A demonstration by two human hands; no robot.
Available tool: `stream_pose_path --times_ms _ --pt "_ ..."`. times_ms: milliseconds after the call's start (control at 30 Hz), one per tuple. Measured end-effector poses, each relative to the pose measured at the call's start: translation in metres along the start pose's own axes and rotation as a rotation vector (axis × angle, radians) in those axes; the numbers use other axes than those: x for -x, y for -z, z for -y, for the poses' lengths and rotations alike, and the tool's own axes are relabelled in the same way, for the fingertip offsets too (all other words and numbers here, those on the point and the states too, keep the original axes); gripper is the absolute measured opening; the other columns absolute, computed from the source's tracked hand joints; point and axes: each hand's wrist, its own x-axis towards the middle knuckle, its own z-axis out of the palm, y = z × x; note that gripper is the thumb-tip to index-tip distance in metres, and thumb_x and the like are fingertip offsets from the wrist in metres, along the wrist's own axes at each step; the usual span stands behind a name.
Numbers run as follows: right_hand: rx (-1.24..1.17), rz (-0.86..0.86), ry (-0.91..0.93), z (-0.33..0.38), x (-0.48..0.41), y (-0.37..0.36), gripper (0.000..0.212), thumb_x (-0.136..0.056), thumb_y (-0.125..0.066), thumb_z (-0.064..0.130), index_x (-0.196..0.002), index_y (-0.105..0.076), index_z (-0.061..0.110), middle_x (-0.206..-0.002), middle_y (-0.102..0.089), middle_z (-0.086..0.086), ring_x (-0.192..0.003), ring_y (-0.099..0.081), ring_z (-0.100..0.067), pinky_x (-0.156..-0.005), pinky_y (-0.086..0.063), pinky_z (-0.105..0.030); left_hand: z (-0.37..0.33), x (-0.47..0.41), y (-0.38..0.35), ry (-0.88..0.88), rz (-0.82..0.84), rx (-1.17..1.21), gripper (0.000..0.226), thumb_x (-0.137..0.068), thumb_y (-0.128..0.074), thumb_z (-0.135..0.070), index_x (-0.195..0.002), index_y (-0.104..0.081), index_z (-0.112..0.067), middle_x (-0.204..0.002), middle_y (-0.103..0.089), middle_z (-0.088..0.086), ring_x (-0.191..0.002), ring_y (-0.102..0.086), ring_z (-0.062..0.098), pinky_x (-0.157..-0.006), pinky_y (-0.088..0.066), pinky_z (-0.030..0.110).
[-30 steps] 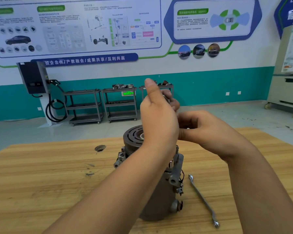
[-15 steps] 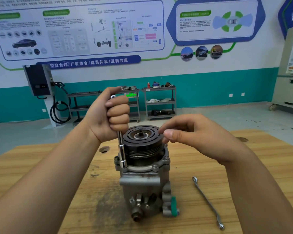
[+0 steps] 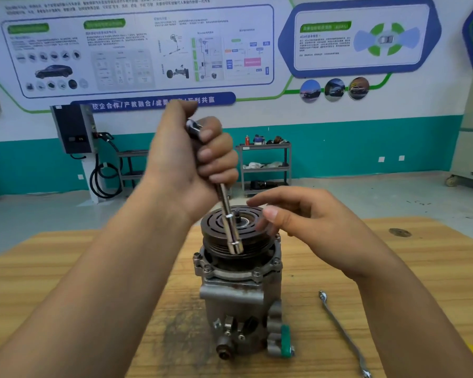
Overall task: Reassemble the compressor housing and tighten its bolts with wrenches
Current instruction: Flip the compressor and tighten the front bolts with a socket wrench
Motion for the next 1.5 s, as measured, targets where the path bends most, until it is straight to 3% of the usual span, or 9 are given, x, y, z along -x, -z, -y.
stream_pose_path --times_ms 200,533,833,933,1100,1200,1300,1400,1500 --pt "-0.107 0.007 -0.035 -0.004 -0.003 -0.003 0.024 -0.080 -0.068 0.008 -0.092 -0.066 0.029 -0.079 -0.072 0.014 -0.068 -0.061 0.008 -0.055 -0.042 -0.005 0.046 0.006 -0.019 -0.059 -0.103 -0.055 0.051 -0.097 -0.029 -0.038 -0.053 -0.038 -0.014 -0.046 -0.026 -0.002 -0.041 -0.021 0.012 -0.040 -0.023 0.019" --pt "-0.042 -0.023 -0.063 -0.013 -0.010 -0.009 0.013 -0.078 -0.070 0.006 -0.090 -0.069 0.012 -0.084 -0.072 -0.002 -0.079 -0.067 -0.009 -0.074 -0.054 -0.025 0.061 0.006 -0.017 -0.168 -0.172 -0.292 0.050 -0.098 -0.032 -0.046 -0.061 -0.049 -0.016 -0.050 -0.042 -0.005 -0.047 -0.037 0.012 -0.054 -0.033 0.028" --pt "0.028 -0.057 -0.046 -0.012 -0.010 -0.013 0.018 -0.081 -0.068 0.007 -0.088 -0.070 0.024 -0.087 -0.073 0.001 -0.085 -0.067 -0.012 -0.082 -0.054 -0.033 0.062 0.012 -0.010 -0.271 -0.188 -0.442 0.046 -0.089 -0.035 -0.053 -0.072 -0.061 -0.019 -0.060 -0.057 -0.006 -0.061 -0.054 0.011 -0.070 -0.046 0.032" --pt "-0.051 -0.061 -0.052 -0.013 -0.011 -0.017 0.027 -0.082 -0.065 0.002 -0.090 -0.068 0.028 -0.088 -0.072 0.004 -0.085 -0.067 -0.006 -0.075 -0.053 -0.022 0.061 0.015 -0.006 -0.330 -0.200 -0.522 0.044 -0.073 -0.041 -0.059 -0.077 -0.066 -0.023 -0.071 -0.060 -0.009 -0.073 -0.056 0.012 -0.076 -0.047 0.039" --pt "-0.117 -0.036 -0.069 -0.015 -0.012 -0.020 0.031 -0.086 -0.059 -0.002 -0.096 -0.065 0.026 -0.086 -0.073 0.003 -0.082 -0.067 -0.006 -0.063 -0.048 -0.015 0.059 0.023 -0.005 -0.307 -0.231 -0.533 0.044 -0.068 -0.047 -0.062 -0.077 -0.070 -0.026 -0.072 -0.059 -0.008 -0.068 -0.057 0.006 -0.058 -0.050 0.030" --pt "-0.105 0.012 -0.066 -0.013 -0.011 -0.022 0.031 -0.090 -0.053 -0.001 -0.095 -0.063 0.028 -0.085 -0.073 0.008 -0.082 -0.066 -0.001 -0.067 -0.049 -0.014 0.063 0.027 -0.010 -0.429 -0.295 -0.648 0.046 -0.071 -0.050 -0.060 -0.076 -0.063 -0.016 -0.068 -0.055 0.002 -0.068 -0.054 0.013 -0.064 -0.049 0.046" --pt "-0.081 0.036 -0.056 -0.013 -0.011 -0.021 0.028 -0.090 -0.053 0.000 -0.098 -0.063 0.025 -0.086 -0.072 0.007 -0.083 -0.066 0.001 -0.069 -0.048 -0.012 0.064 0.031 -0.013 -0.534 -0.292 -0.711 0.043 -0.081 -0.054 -0.056 -0.078 -0.061 -0.013 -0.066 -0.054 0.004 -0.065 -0.051 0.022 -0.062 -0.045 0.044" --pt "-0.068 0.005 -0.054 -0.014 -0.010 -0.014 0.021 -0.086 -0.060 0.002 -0.095 -0.063 0.021 -0.081 -0.071 0.008 -0.081 -0.067 -0.003 -0.069 -0.050 -0.019 0.064 0.028 -0.011 -0.480 -0.277 -0.744 0.048 -0.084 -0.049 -0.054 -0.086 -0.063 -0.009 -0.072 -0.056 0.016 -0.070 -0.056 0.031 -0.066 -0.048 0.049" --pt "-0.001 -0.039 -0.041 -0.014 -0.010 -0.013 0.016 -0.077 -0.072 0.008 -0.087 -0.064 0.018 -0.080 -0.070 -0.003 -0.078 -0.066 -0.018 -0.072 -0.055 -0.042 0.065 0.027 -0.008 -0.335 -0.320 -0.644 0.038 -0.091 -0.050 -0.048 -0.079 -0.067 -0.016 -0.069 -0.058 0.006 -0.068 -0.057 0.021 -0.076 -0.051 0.053"
